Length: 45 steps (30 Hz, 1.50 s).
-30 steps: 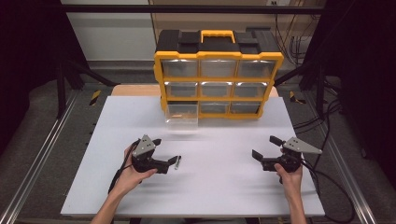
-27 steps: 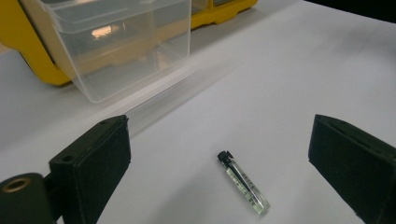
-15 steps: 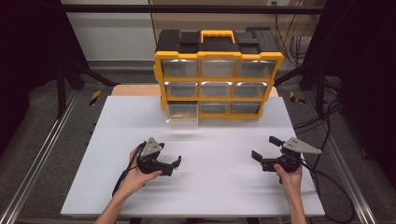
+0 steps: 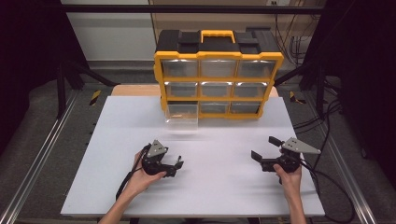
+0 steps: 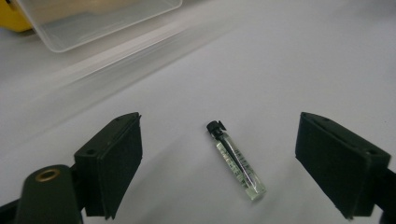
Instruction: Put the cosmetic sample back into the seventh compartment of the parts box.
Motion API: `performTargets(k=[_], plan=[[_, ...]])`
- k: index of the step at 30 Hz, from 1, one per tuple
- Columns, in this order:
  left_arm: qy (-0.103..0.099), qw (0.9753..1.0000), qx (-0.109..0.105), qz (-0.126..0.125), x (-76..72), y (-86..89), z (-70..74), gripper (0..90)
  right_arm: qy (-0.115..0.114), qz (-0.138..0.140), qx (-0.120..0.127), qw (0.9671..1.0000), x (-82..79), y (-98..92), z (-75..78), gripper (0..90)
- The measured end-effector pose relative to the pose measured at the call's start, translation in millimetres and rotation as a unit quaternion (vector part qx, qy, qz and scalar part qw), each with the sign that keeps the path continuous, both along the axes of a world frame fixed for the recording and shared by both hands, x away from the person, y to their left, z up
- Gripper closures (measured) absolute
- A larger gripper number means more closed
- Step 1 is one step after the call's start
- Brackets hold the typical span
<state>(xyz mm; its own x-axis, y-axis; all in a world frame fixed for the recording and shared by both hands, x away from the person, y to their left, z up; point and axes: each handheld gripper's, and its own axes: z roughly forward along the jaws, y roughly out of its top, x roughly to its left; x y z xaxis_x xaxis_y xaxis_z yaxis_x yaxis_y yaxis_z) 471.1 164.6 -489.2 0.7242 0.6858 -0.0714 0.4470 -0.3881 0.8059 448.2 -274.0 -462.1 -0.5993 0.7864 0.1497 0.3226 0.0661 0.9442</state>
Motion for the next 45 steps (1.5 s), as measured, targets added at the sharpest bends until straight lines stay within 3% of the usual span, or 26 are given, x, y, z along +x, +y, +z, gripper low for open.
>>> performTargets(k=[16, 22, 45], plan=[[0.018, 0.999, 0.04, 0.006, -2.3, -12.9, -6.3, 36.6, 0.0, -0.001, 0.003, 1.0, -0.4, -0.4, 0.8, 0.8], [0.029, 0.9987, 0.041, 0.009, -3.5, -14.9, -6.0, 43.3, -0.001, -0.001, 0.003, 1.0, -0.5, -0.7, 0.9, 0.9], [0.023, 0.9975, 0.065, 0.016, -6.9, -18.8, -4.2, 64.1, -0.001, -0.001, 0.003, 1.0, -0.5, -1.0, 1.2, 0.9]])
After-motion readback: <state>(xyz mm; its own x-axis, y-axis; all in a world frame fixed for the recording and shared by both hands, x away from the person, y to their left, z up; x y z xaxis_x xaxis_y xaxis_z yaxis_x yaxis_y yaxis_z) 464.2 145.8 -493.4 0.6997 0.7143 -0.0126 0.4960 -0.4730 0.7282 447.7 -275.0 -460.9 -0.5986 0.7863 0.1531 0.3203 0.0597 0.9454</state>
